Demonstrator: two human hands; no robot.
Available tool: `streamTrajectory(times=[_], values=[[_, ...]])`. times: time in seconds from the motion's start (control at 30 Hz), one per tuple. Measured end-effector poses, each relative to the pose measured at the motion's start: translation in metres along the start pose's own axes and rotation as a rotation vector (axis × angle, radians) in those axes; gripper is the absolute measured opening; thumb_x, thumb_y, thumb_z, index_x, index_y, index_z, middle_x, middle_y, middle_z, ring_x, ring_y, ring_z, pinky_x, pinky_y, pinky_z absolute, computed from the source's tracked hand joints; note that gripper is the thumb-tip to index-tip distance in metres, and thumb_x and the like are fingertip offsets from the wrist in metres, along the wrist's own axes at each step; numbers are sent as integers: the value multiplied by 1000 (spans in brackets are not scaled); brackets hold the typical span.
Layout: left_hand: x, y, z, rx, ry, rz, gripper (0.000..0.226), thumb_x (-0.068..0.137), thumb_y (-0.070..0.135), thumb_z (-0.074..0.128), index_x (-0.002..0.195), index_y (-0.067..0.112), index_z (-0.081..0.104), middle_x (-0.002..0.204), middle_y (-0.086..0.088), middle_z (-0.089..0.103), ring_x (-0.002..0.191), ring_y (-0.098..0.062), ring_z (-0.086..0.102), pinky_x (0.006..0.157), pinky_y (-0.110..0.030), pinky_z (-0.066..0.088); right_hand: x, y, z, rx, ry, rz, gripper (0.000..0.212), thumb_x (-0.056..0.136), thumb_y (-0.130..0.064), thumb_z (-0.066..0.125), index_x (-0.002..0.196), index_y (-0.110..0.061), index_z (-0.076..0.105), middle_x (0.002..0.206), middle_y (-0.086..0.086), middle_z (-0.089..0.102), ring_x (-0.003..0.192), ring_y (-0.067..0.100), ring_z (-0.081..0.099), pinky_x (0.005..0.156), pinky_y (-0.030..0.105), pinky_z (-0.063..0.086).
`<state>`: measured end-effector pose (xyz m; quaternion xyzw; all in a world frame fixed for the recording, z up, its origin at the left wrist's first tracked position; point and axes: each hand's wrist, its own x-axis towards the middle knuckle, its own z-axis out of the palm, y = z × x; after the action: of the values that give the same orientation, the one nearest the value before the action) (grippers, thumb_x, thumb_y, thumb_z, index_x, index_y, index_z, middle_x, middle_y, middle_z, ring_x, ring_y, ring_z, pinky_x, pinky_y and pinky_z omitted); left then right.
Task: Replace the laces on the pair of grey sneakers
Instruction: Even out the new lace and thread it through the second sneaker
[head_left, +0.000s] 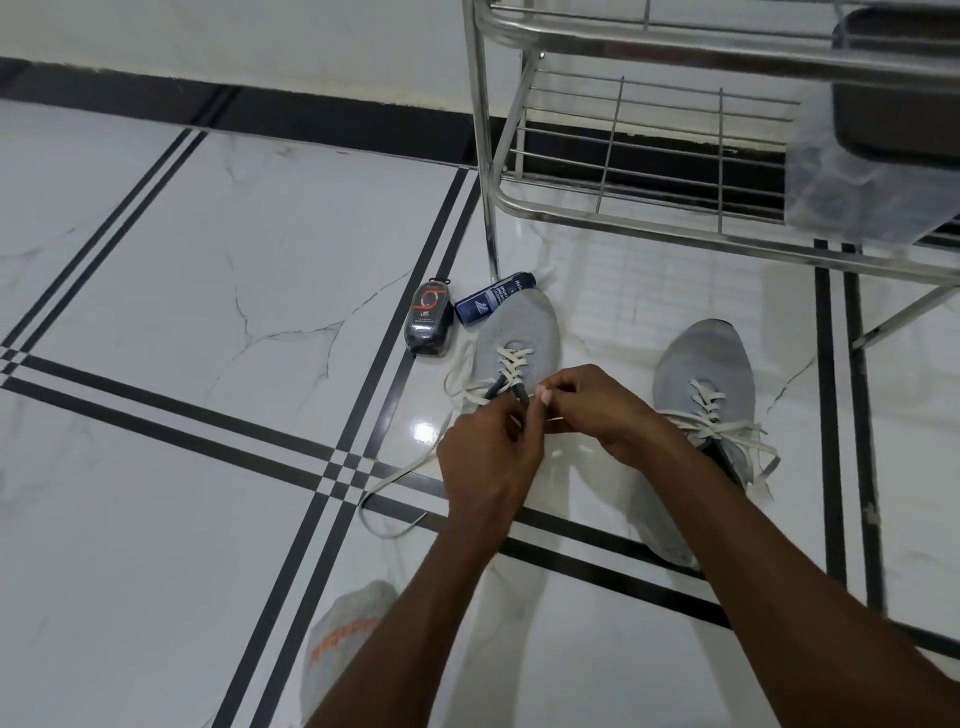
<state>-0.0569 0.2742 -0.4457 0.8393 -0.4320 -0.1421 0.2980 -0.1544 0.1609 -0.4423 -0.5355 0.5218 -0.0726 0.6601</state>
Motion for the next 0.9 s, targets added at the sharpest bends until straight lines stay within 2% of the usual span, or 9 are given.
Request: streamTrajectory(times=[0.13,0.23,0.3,0.37,0.47,0.57,0.7,0.83,0.9], values=[[-5,-2,6,28,-45,-37,29,96,51,58,79,28,63,65,11,63,60,-6,56,58,-23,38,4,6,-22,73,329,-24,16,101,-2,45,96,2,60,94,22,68,76,27,72,66,36,61],[-1,-2,6,-3,-56,-56,22,94,49,62,90,28,63,72,9,66,66,-8,61,63,-28,48,13,22,-56,-345,803,-269,14,93,0,47,96,-4,60,104,18,64,95,32,65,86,45,55],[-1,-3,6,-6,-64,-43,23,95,48,61,91,27,67,70,9,66,65,-8,61,62,-29,49,11,26,-55,-514,737,-393,21,91,0,59,111,-4,61,119,17,57,106,33,59,96,40,47],[-1,-5,6,-2,-69,-24,27,97,46,59,82,25,68,64,11,62,59,-6,55,56,-26,41,9,25,-35,-645,439,-432,41,89,-12,70,129,-11,61,130,13,57,116,31,55,100,35,39],[0,-3,9,-15,-58,-29,31,99,46,57,78,25,66,59,12,58,51,-2,48,51,-15,28,2,18,-6,-726,171,-473,19,90,-23,70,106,-14,78,107,7,73,94,21,64,88,34,50],[1,0,10,-15,-68,-38,29,100,40,56,76,24,63,55,11,53,49,-2,47,50,-13,24,4,18,-19,-725,419,-415,20,92,-17,64,89,-3,79,88,15,74,80,28,68,74,32,51],[1,-4,12,-39,-43,-73,29,100,35,57,76,21,64,56,12,52,48,-4,46,51,-12,24,7,28,-60,-334,768,-237,27,89,-2,61,110,15,63,111,35,62,99,46,61,82,23,50],[1,0,17,-75,-19,-98,29,100,34,57,73,23,61,54,11,51,48,-4,47,51,-11,24,11,20,-37,-775,405,-381,58,84,-13,78,138,-10,58,137,19,56,122,36,53,108,41,34],[1,2,18,-79,-19,-98,28,101,32,56,75,23,63,55,12,51,49,-3,46,51,-11,23,7,12,-12,-746,247,-504,29,87,-24,75,116,-16,75,115,8,72,109,26,62,102,45,41]])
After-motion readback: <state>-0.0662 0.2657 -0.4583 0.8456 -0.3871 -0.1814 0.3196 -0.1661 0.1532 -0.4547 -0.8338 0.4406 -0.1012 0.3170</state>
